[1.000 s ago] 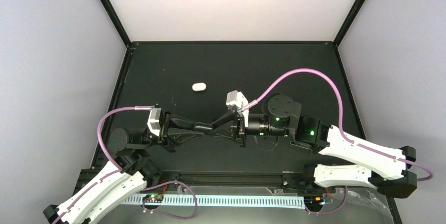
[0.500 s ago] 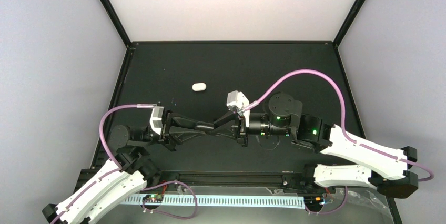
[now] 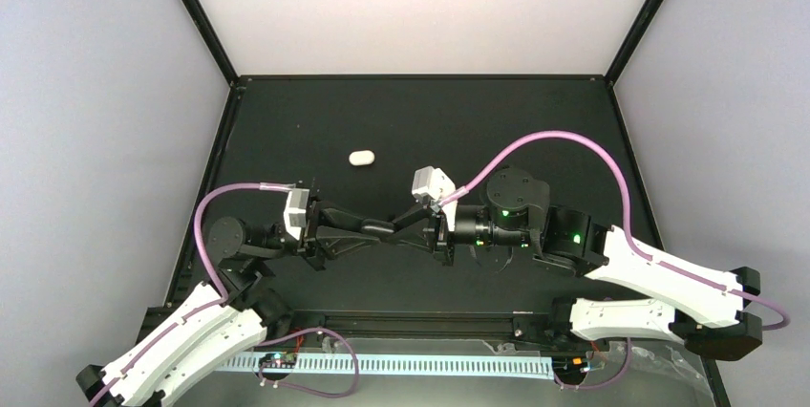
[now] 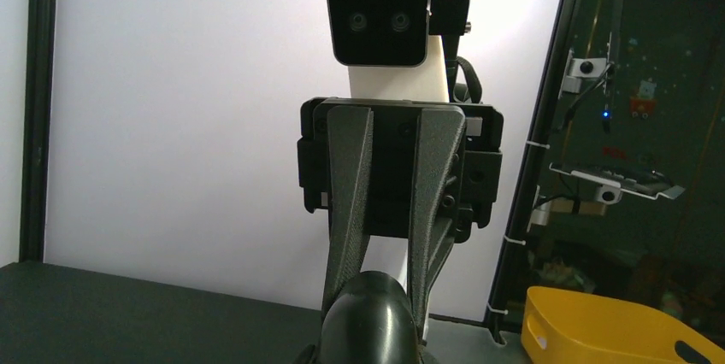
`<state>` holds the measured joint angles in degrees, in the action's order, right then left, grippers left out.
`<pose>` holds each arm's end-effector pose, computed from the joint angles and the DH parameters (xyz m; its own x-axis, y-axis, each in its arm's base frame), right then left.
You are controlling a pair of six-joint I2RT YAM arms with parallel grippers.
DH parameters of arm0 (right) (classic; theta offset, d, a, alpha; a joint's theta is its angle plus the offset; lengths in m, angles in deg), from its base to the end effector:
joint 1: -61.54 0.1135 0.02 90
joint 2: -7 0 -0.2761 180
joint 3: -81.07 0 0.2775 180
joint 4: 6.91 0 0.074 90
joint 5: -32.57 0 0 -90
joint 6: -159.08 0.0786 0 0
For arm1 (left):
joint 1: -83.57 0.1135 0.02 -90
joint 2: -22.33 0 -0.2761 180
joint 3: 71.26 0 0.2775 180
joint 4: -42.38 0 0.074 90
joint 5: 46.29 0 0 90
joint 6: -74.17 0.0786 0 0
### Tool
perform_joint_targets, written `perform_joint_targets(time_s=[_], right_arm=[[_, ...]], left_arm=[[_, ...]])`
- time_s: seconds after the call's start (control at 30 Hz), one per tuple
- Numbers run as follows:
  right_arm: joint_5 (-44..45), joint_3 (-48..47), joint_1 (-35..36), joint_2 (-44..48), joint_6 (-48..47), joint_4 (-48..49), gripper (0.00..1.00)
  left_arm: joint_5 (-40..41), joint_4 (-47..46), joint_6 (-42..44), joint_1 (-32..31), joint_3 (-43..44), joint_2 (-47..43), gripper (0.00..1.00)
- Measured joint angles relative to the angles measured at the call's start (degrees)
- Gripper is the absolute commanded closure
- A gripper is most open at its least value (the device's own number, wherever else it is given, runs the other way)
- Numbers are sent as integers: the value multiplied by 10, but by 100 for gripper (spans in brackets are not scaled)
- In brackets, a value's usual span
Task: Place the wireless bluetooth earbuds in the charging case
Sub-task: Pick up the charging case at the center of the board, then open the charging case.
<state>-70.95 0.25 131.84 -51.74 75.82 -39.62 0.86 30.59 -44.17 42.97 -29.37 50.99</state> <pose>0.0777 0.2714 0.4261 -0.1783 -0.1594 -0.9710 -0.9787 0.1310 0.1582 0.0921 -0.1494 0.3651 -0.1660 -0.3161 -0.9341 0.9842 0.0063 -0.1770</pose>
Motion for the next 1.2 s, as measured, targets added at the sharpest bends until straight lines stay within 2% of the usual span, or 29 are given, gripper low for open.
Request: perform_joint_targets(time_s=[0.17, 0.37, 0.43, 0.53, 0.63, 0.93, 1.0, 1.07, 1.2], right_arm=[[6, -4, 0, 0, -7, -9, 93], [8, -4, 0, 0, -11, -14, 92], [9, -4, 0, 1, -11, -16, 84], [9, -4, 0, 2, -12, -17, 65], [11, -4, 1, 2, -7, -4, 54], [27, -4, 1, 3, 7, 31, 48], [28, -4, 1, 0, 9, 31, 40], [27, -4, 1, -6, 9, 31, 36], [26, -4, 1, -13, 11, 30, 37]], left_arm=[[-2, 7, 5, 0, 6, 7, 81], [-5, 11, 12, 0, 6, 9, 98], [-5, 11, 13, 0, 6, 10, 98], [-5, 13, 14, 0, 6, 10, 98], [-5, 18, 13, 0, 5, 11, 98], [3, 12, 12, 0, -8, -3, 98], [4, 10, 12, 0, -8, -7, 98], [6, 9, 12, 0, -8, -12, 98], [7, 7, 12, 0, -8, -18, 99]])
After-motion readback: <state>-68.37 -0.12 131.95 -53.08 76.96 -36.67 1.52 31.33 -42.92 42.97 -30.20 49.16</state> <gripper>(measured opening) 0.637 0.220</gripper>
